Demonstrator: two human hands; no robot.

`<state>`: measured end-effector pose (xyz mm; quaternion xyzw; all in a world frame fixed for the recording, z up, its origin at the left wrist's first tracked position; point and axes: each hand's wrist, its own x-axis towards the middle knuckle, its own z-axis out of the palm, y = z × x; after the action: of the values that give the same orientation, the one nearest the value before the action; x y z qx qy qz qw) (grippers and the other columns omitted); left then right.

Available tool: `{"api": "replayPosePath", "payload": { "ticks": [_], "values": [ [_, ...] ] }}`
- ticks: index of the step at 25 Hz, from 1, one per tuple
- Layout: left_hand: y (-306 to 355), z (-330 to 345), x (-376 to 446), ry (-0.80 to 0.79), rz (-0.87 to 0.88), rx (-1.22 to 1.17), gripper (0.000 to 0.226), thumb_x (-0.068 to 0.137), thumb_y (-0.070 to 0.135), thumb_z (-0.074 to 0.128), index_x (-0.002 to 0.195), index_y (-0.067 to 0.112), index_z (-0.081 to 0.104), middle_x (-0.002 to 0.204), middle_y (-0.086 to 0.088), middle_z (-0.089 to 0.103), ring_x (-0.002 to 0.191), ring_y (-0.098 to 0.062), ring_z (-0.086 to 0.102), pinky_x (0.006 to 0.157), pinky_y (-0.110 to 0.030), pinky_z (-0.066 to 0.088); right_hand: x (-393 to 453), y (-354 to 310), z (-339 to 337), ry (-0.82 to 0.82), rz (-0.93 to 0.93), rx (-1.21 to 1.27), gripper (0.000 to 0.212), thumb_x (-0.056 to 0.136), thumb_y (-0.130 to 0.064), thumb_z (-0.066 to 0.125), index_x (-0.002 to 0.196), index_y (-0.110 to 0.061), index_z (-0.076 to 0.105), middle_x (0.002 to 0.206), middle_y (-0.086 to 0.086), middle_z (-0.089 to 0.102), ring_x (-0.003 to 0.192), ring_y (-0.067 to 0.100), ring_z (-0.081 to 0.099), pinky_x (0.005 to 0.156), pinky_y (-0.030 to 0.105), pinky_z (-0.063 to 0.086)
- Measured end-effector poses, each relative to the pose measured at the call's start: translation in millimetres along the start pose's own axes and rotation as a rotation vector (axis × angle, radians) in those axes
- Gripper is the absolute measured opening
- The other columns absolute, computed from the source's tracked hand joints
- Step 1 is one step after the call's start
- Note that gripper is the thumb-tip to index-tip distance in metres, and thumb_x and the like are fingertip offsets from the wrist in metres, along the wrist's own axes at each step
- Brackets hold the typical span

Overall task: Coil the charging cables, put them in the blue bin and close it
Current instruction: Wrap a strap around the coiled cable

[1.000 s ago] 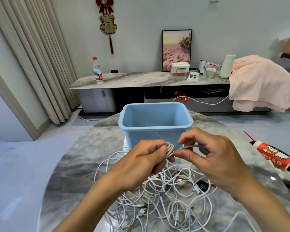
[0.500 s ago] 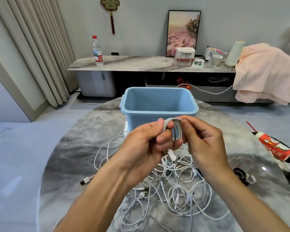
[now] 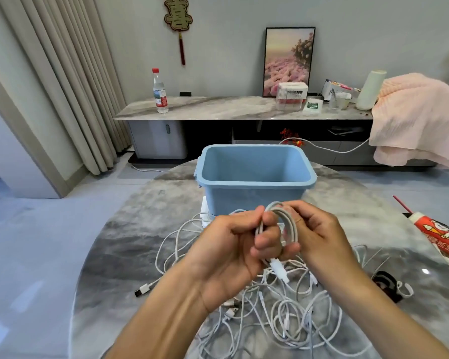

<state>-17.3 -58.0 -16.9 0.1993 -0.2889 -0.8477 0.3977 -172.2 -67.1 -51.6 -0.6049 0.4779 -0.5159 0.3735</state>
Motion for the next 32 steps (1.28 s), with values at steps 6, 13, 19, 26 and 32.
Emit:
{"api": "replayPosePath", "payload": {
  "ticks": [6,13,19,26,32],
  "values": [
    [4.7,-6.5,10.1,0.209,0.361,-0.283,0.019,0.095,0.012,0.041,0.098,0.004,0.058,0.070,-0.002,0.053,0.056,-0.011,0.053,0.104,-0.036,0.042,-20.8,-3.2,32.0,-0.204,0.096,-0.270,0.024,0.102,-0.028,0.045,0.083,-0.029,0.060,0.057,0.000,0.058,0.051,0.007,0.050,0.057,0.032,0.040],
    [5.6,-20.0,13.5,0.428,0.774,0.979,0.019,0.104,0.014,0.041,0.098,0.007,0.058,0.066,0.001,0.059,0.061,-0.009,0.053,0.064,-0.022,0.045,-33.7,-33.5,1.8,-0.470,0.291,-0.204,0.025,0.100,-0.033,0.052,0.086,-0.020,0.068,0.049,-0.001,0.051,0.040,0.010,0.040,0.043,0.027,0.035],
    [-9.8,-10.7,5.8,0.100,0.478,1.402,0.026,0.098,0.029,0.040,0.079,0.014,0.048,0.068,0.003,0.051,0.064,-0.020,0.050,0.062,-0.039,0.043,-19.6,-69.0,-43.5,-0.450,-0.145,-0.365,0.011,0.089,-0.023,0.070,0.079,-0.026,0.075,0.063,-0.013,0.067,0.057,0.002,0.059,0.055,0.012,0.040],
    [-4.3,-0.5,7.9,0.035,0.200,0.807,0.031,0.094,0.030,0.044,0.074,0.016,0.063,0.049,0.002,0.043,0.047,-0.010,0.037,0.073,-0.039,0.035,-9.4,-48.4,-50.5,-0.163,-0.313,-0.315,0.008,0.083,-0.034,0.075,0.082,-0.026,0.073,0.065,-0.005,0.069,0.055,0.014,0.060,0.053,0.033,0.048],
    [-0.9,4.9,-2.3,-0.156,0.101,0.346,0.025,0.096,0.020,0.042,0.081,0.011,0.058,0.051,0.003,0.039,0.046,-0.009,0.031,0.084,-0.031,0.050,-5.2,-30.7,-36.3,-0.008,-0.146,0.092,0.046,0.073,-0.051,0.078,0.071,-0.010,0.057,0.051,0.009,0.048,0.045,0.020,0.038,0.043,0.026,0.030]
  ]
}}
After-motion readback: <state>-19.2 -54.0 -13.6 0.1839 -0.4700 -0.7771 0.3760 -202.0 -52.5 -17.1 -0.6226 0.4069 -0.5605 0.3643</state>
